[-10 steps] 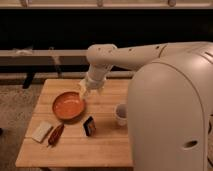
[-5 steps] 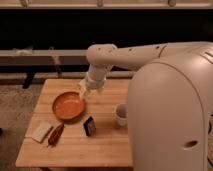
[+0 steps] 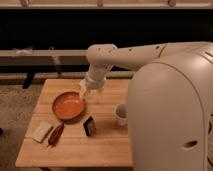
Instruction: Knock the eraser over
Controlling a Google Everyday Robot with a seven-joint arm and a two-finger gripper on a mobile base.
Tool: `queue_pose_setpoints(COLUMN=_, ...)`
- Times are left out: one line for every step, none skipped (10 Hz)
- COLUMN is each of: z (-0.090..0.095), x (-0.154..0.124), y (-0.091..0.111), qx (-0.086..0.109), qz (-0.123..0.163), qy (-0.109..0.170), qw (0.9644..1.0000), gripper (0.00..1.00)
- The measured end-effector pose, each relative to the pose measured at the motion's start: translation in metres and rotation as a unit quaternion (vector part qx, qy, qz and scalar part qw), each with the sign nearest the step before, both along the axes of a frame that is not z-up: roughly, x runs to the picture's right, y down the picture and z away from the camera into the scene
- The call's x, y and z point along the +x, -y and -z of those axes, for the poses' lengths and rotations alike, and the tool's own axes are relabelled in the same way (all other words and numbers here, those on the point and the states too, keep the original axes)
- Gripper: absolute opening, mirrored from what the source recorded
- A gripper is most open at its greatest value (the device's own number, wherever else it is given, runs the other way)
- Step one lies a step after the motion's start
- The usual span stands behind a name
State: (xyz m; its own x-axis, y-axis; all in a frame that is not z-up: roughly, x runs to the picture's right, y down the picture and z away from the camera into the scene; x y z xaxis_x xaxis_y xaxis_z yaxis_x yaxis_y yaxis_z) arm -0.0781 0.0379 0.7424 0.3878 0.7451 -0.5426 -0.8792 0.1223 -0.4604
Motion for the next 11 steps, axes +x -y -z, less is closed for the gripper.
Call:
queue_pose_setpoints(z=0.000, x=0.000, y=0.000, qx=0.000, qz=0.000, qy=0.000, qw=1.0000, gripper=0.66)
queue_pose_setpoints(z=0.000, x=0.000, y=0.000, qx=0.000, qz=0.000, qy=0.000, qw=1.0000, gripper=0.66)
queue_pose_setpoints(z=0.000, x=0.000, y=-0.001, qx=0.001, qz=0.004, qy=0.001, qw=1.0000, gripper=0.66)
queue_pose_setpoints(z=0.003, x=0.001, y=-0.007, qx=-0.002, qz=0.014, qy=0.003, qw=0.9999, gripper=0.66)
queue_pose_setpoints(z=0.008, x=-0.002, y=-0.015, qx=-0.004, qz=0.024, qy=0.008, qw=0.9997, gripper=0.66)
queue_pose_setpoints(z=0.018, x=-0.004, y=-0.027, qx=-0.008, qz=0.038, qy=0.015, qw=0.9991, gripper=0.66)
queue_pose_setpoints(z=0.029, x=-0.005, y=-0.040, qx=-0.011, qz=0.053, qy=0.022, qw=0.9983, gripper=0.66)
queue_pose_setpoints(z=0.036, x=-0.002, y=-0.046, qx=-0.015, qz=0.067, qy=0.021, qw=0.9974, gripper=0.66)
queue_pose_setpoints(z=0.044, x=-0.001, y=-0.052, qx=-0.020, qz=0.087, qy=0.019, qw=0.9959, gripper=0.66)
queue_pose_setpoints(z=0.050, x=-0.004, y=-0.055, qx=-0.022, qz=0.104, qy=0.019, qw=0.9941, gripper=0.66)
queue_pose_setpoints(z=0.054, x=-0.005, y=-0.059, qx=-0.025, qz=0.125, qy=0.012, qw=0.9918, gripper=0.66)
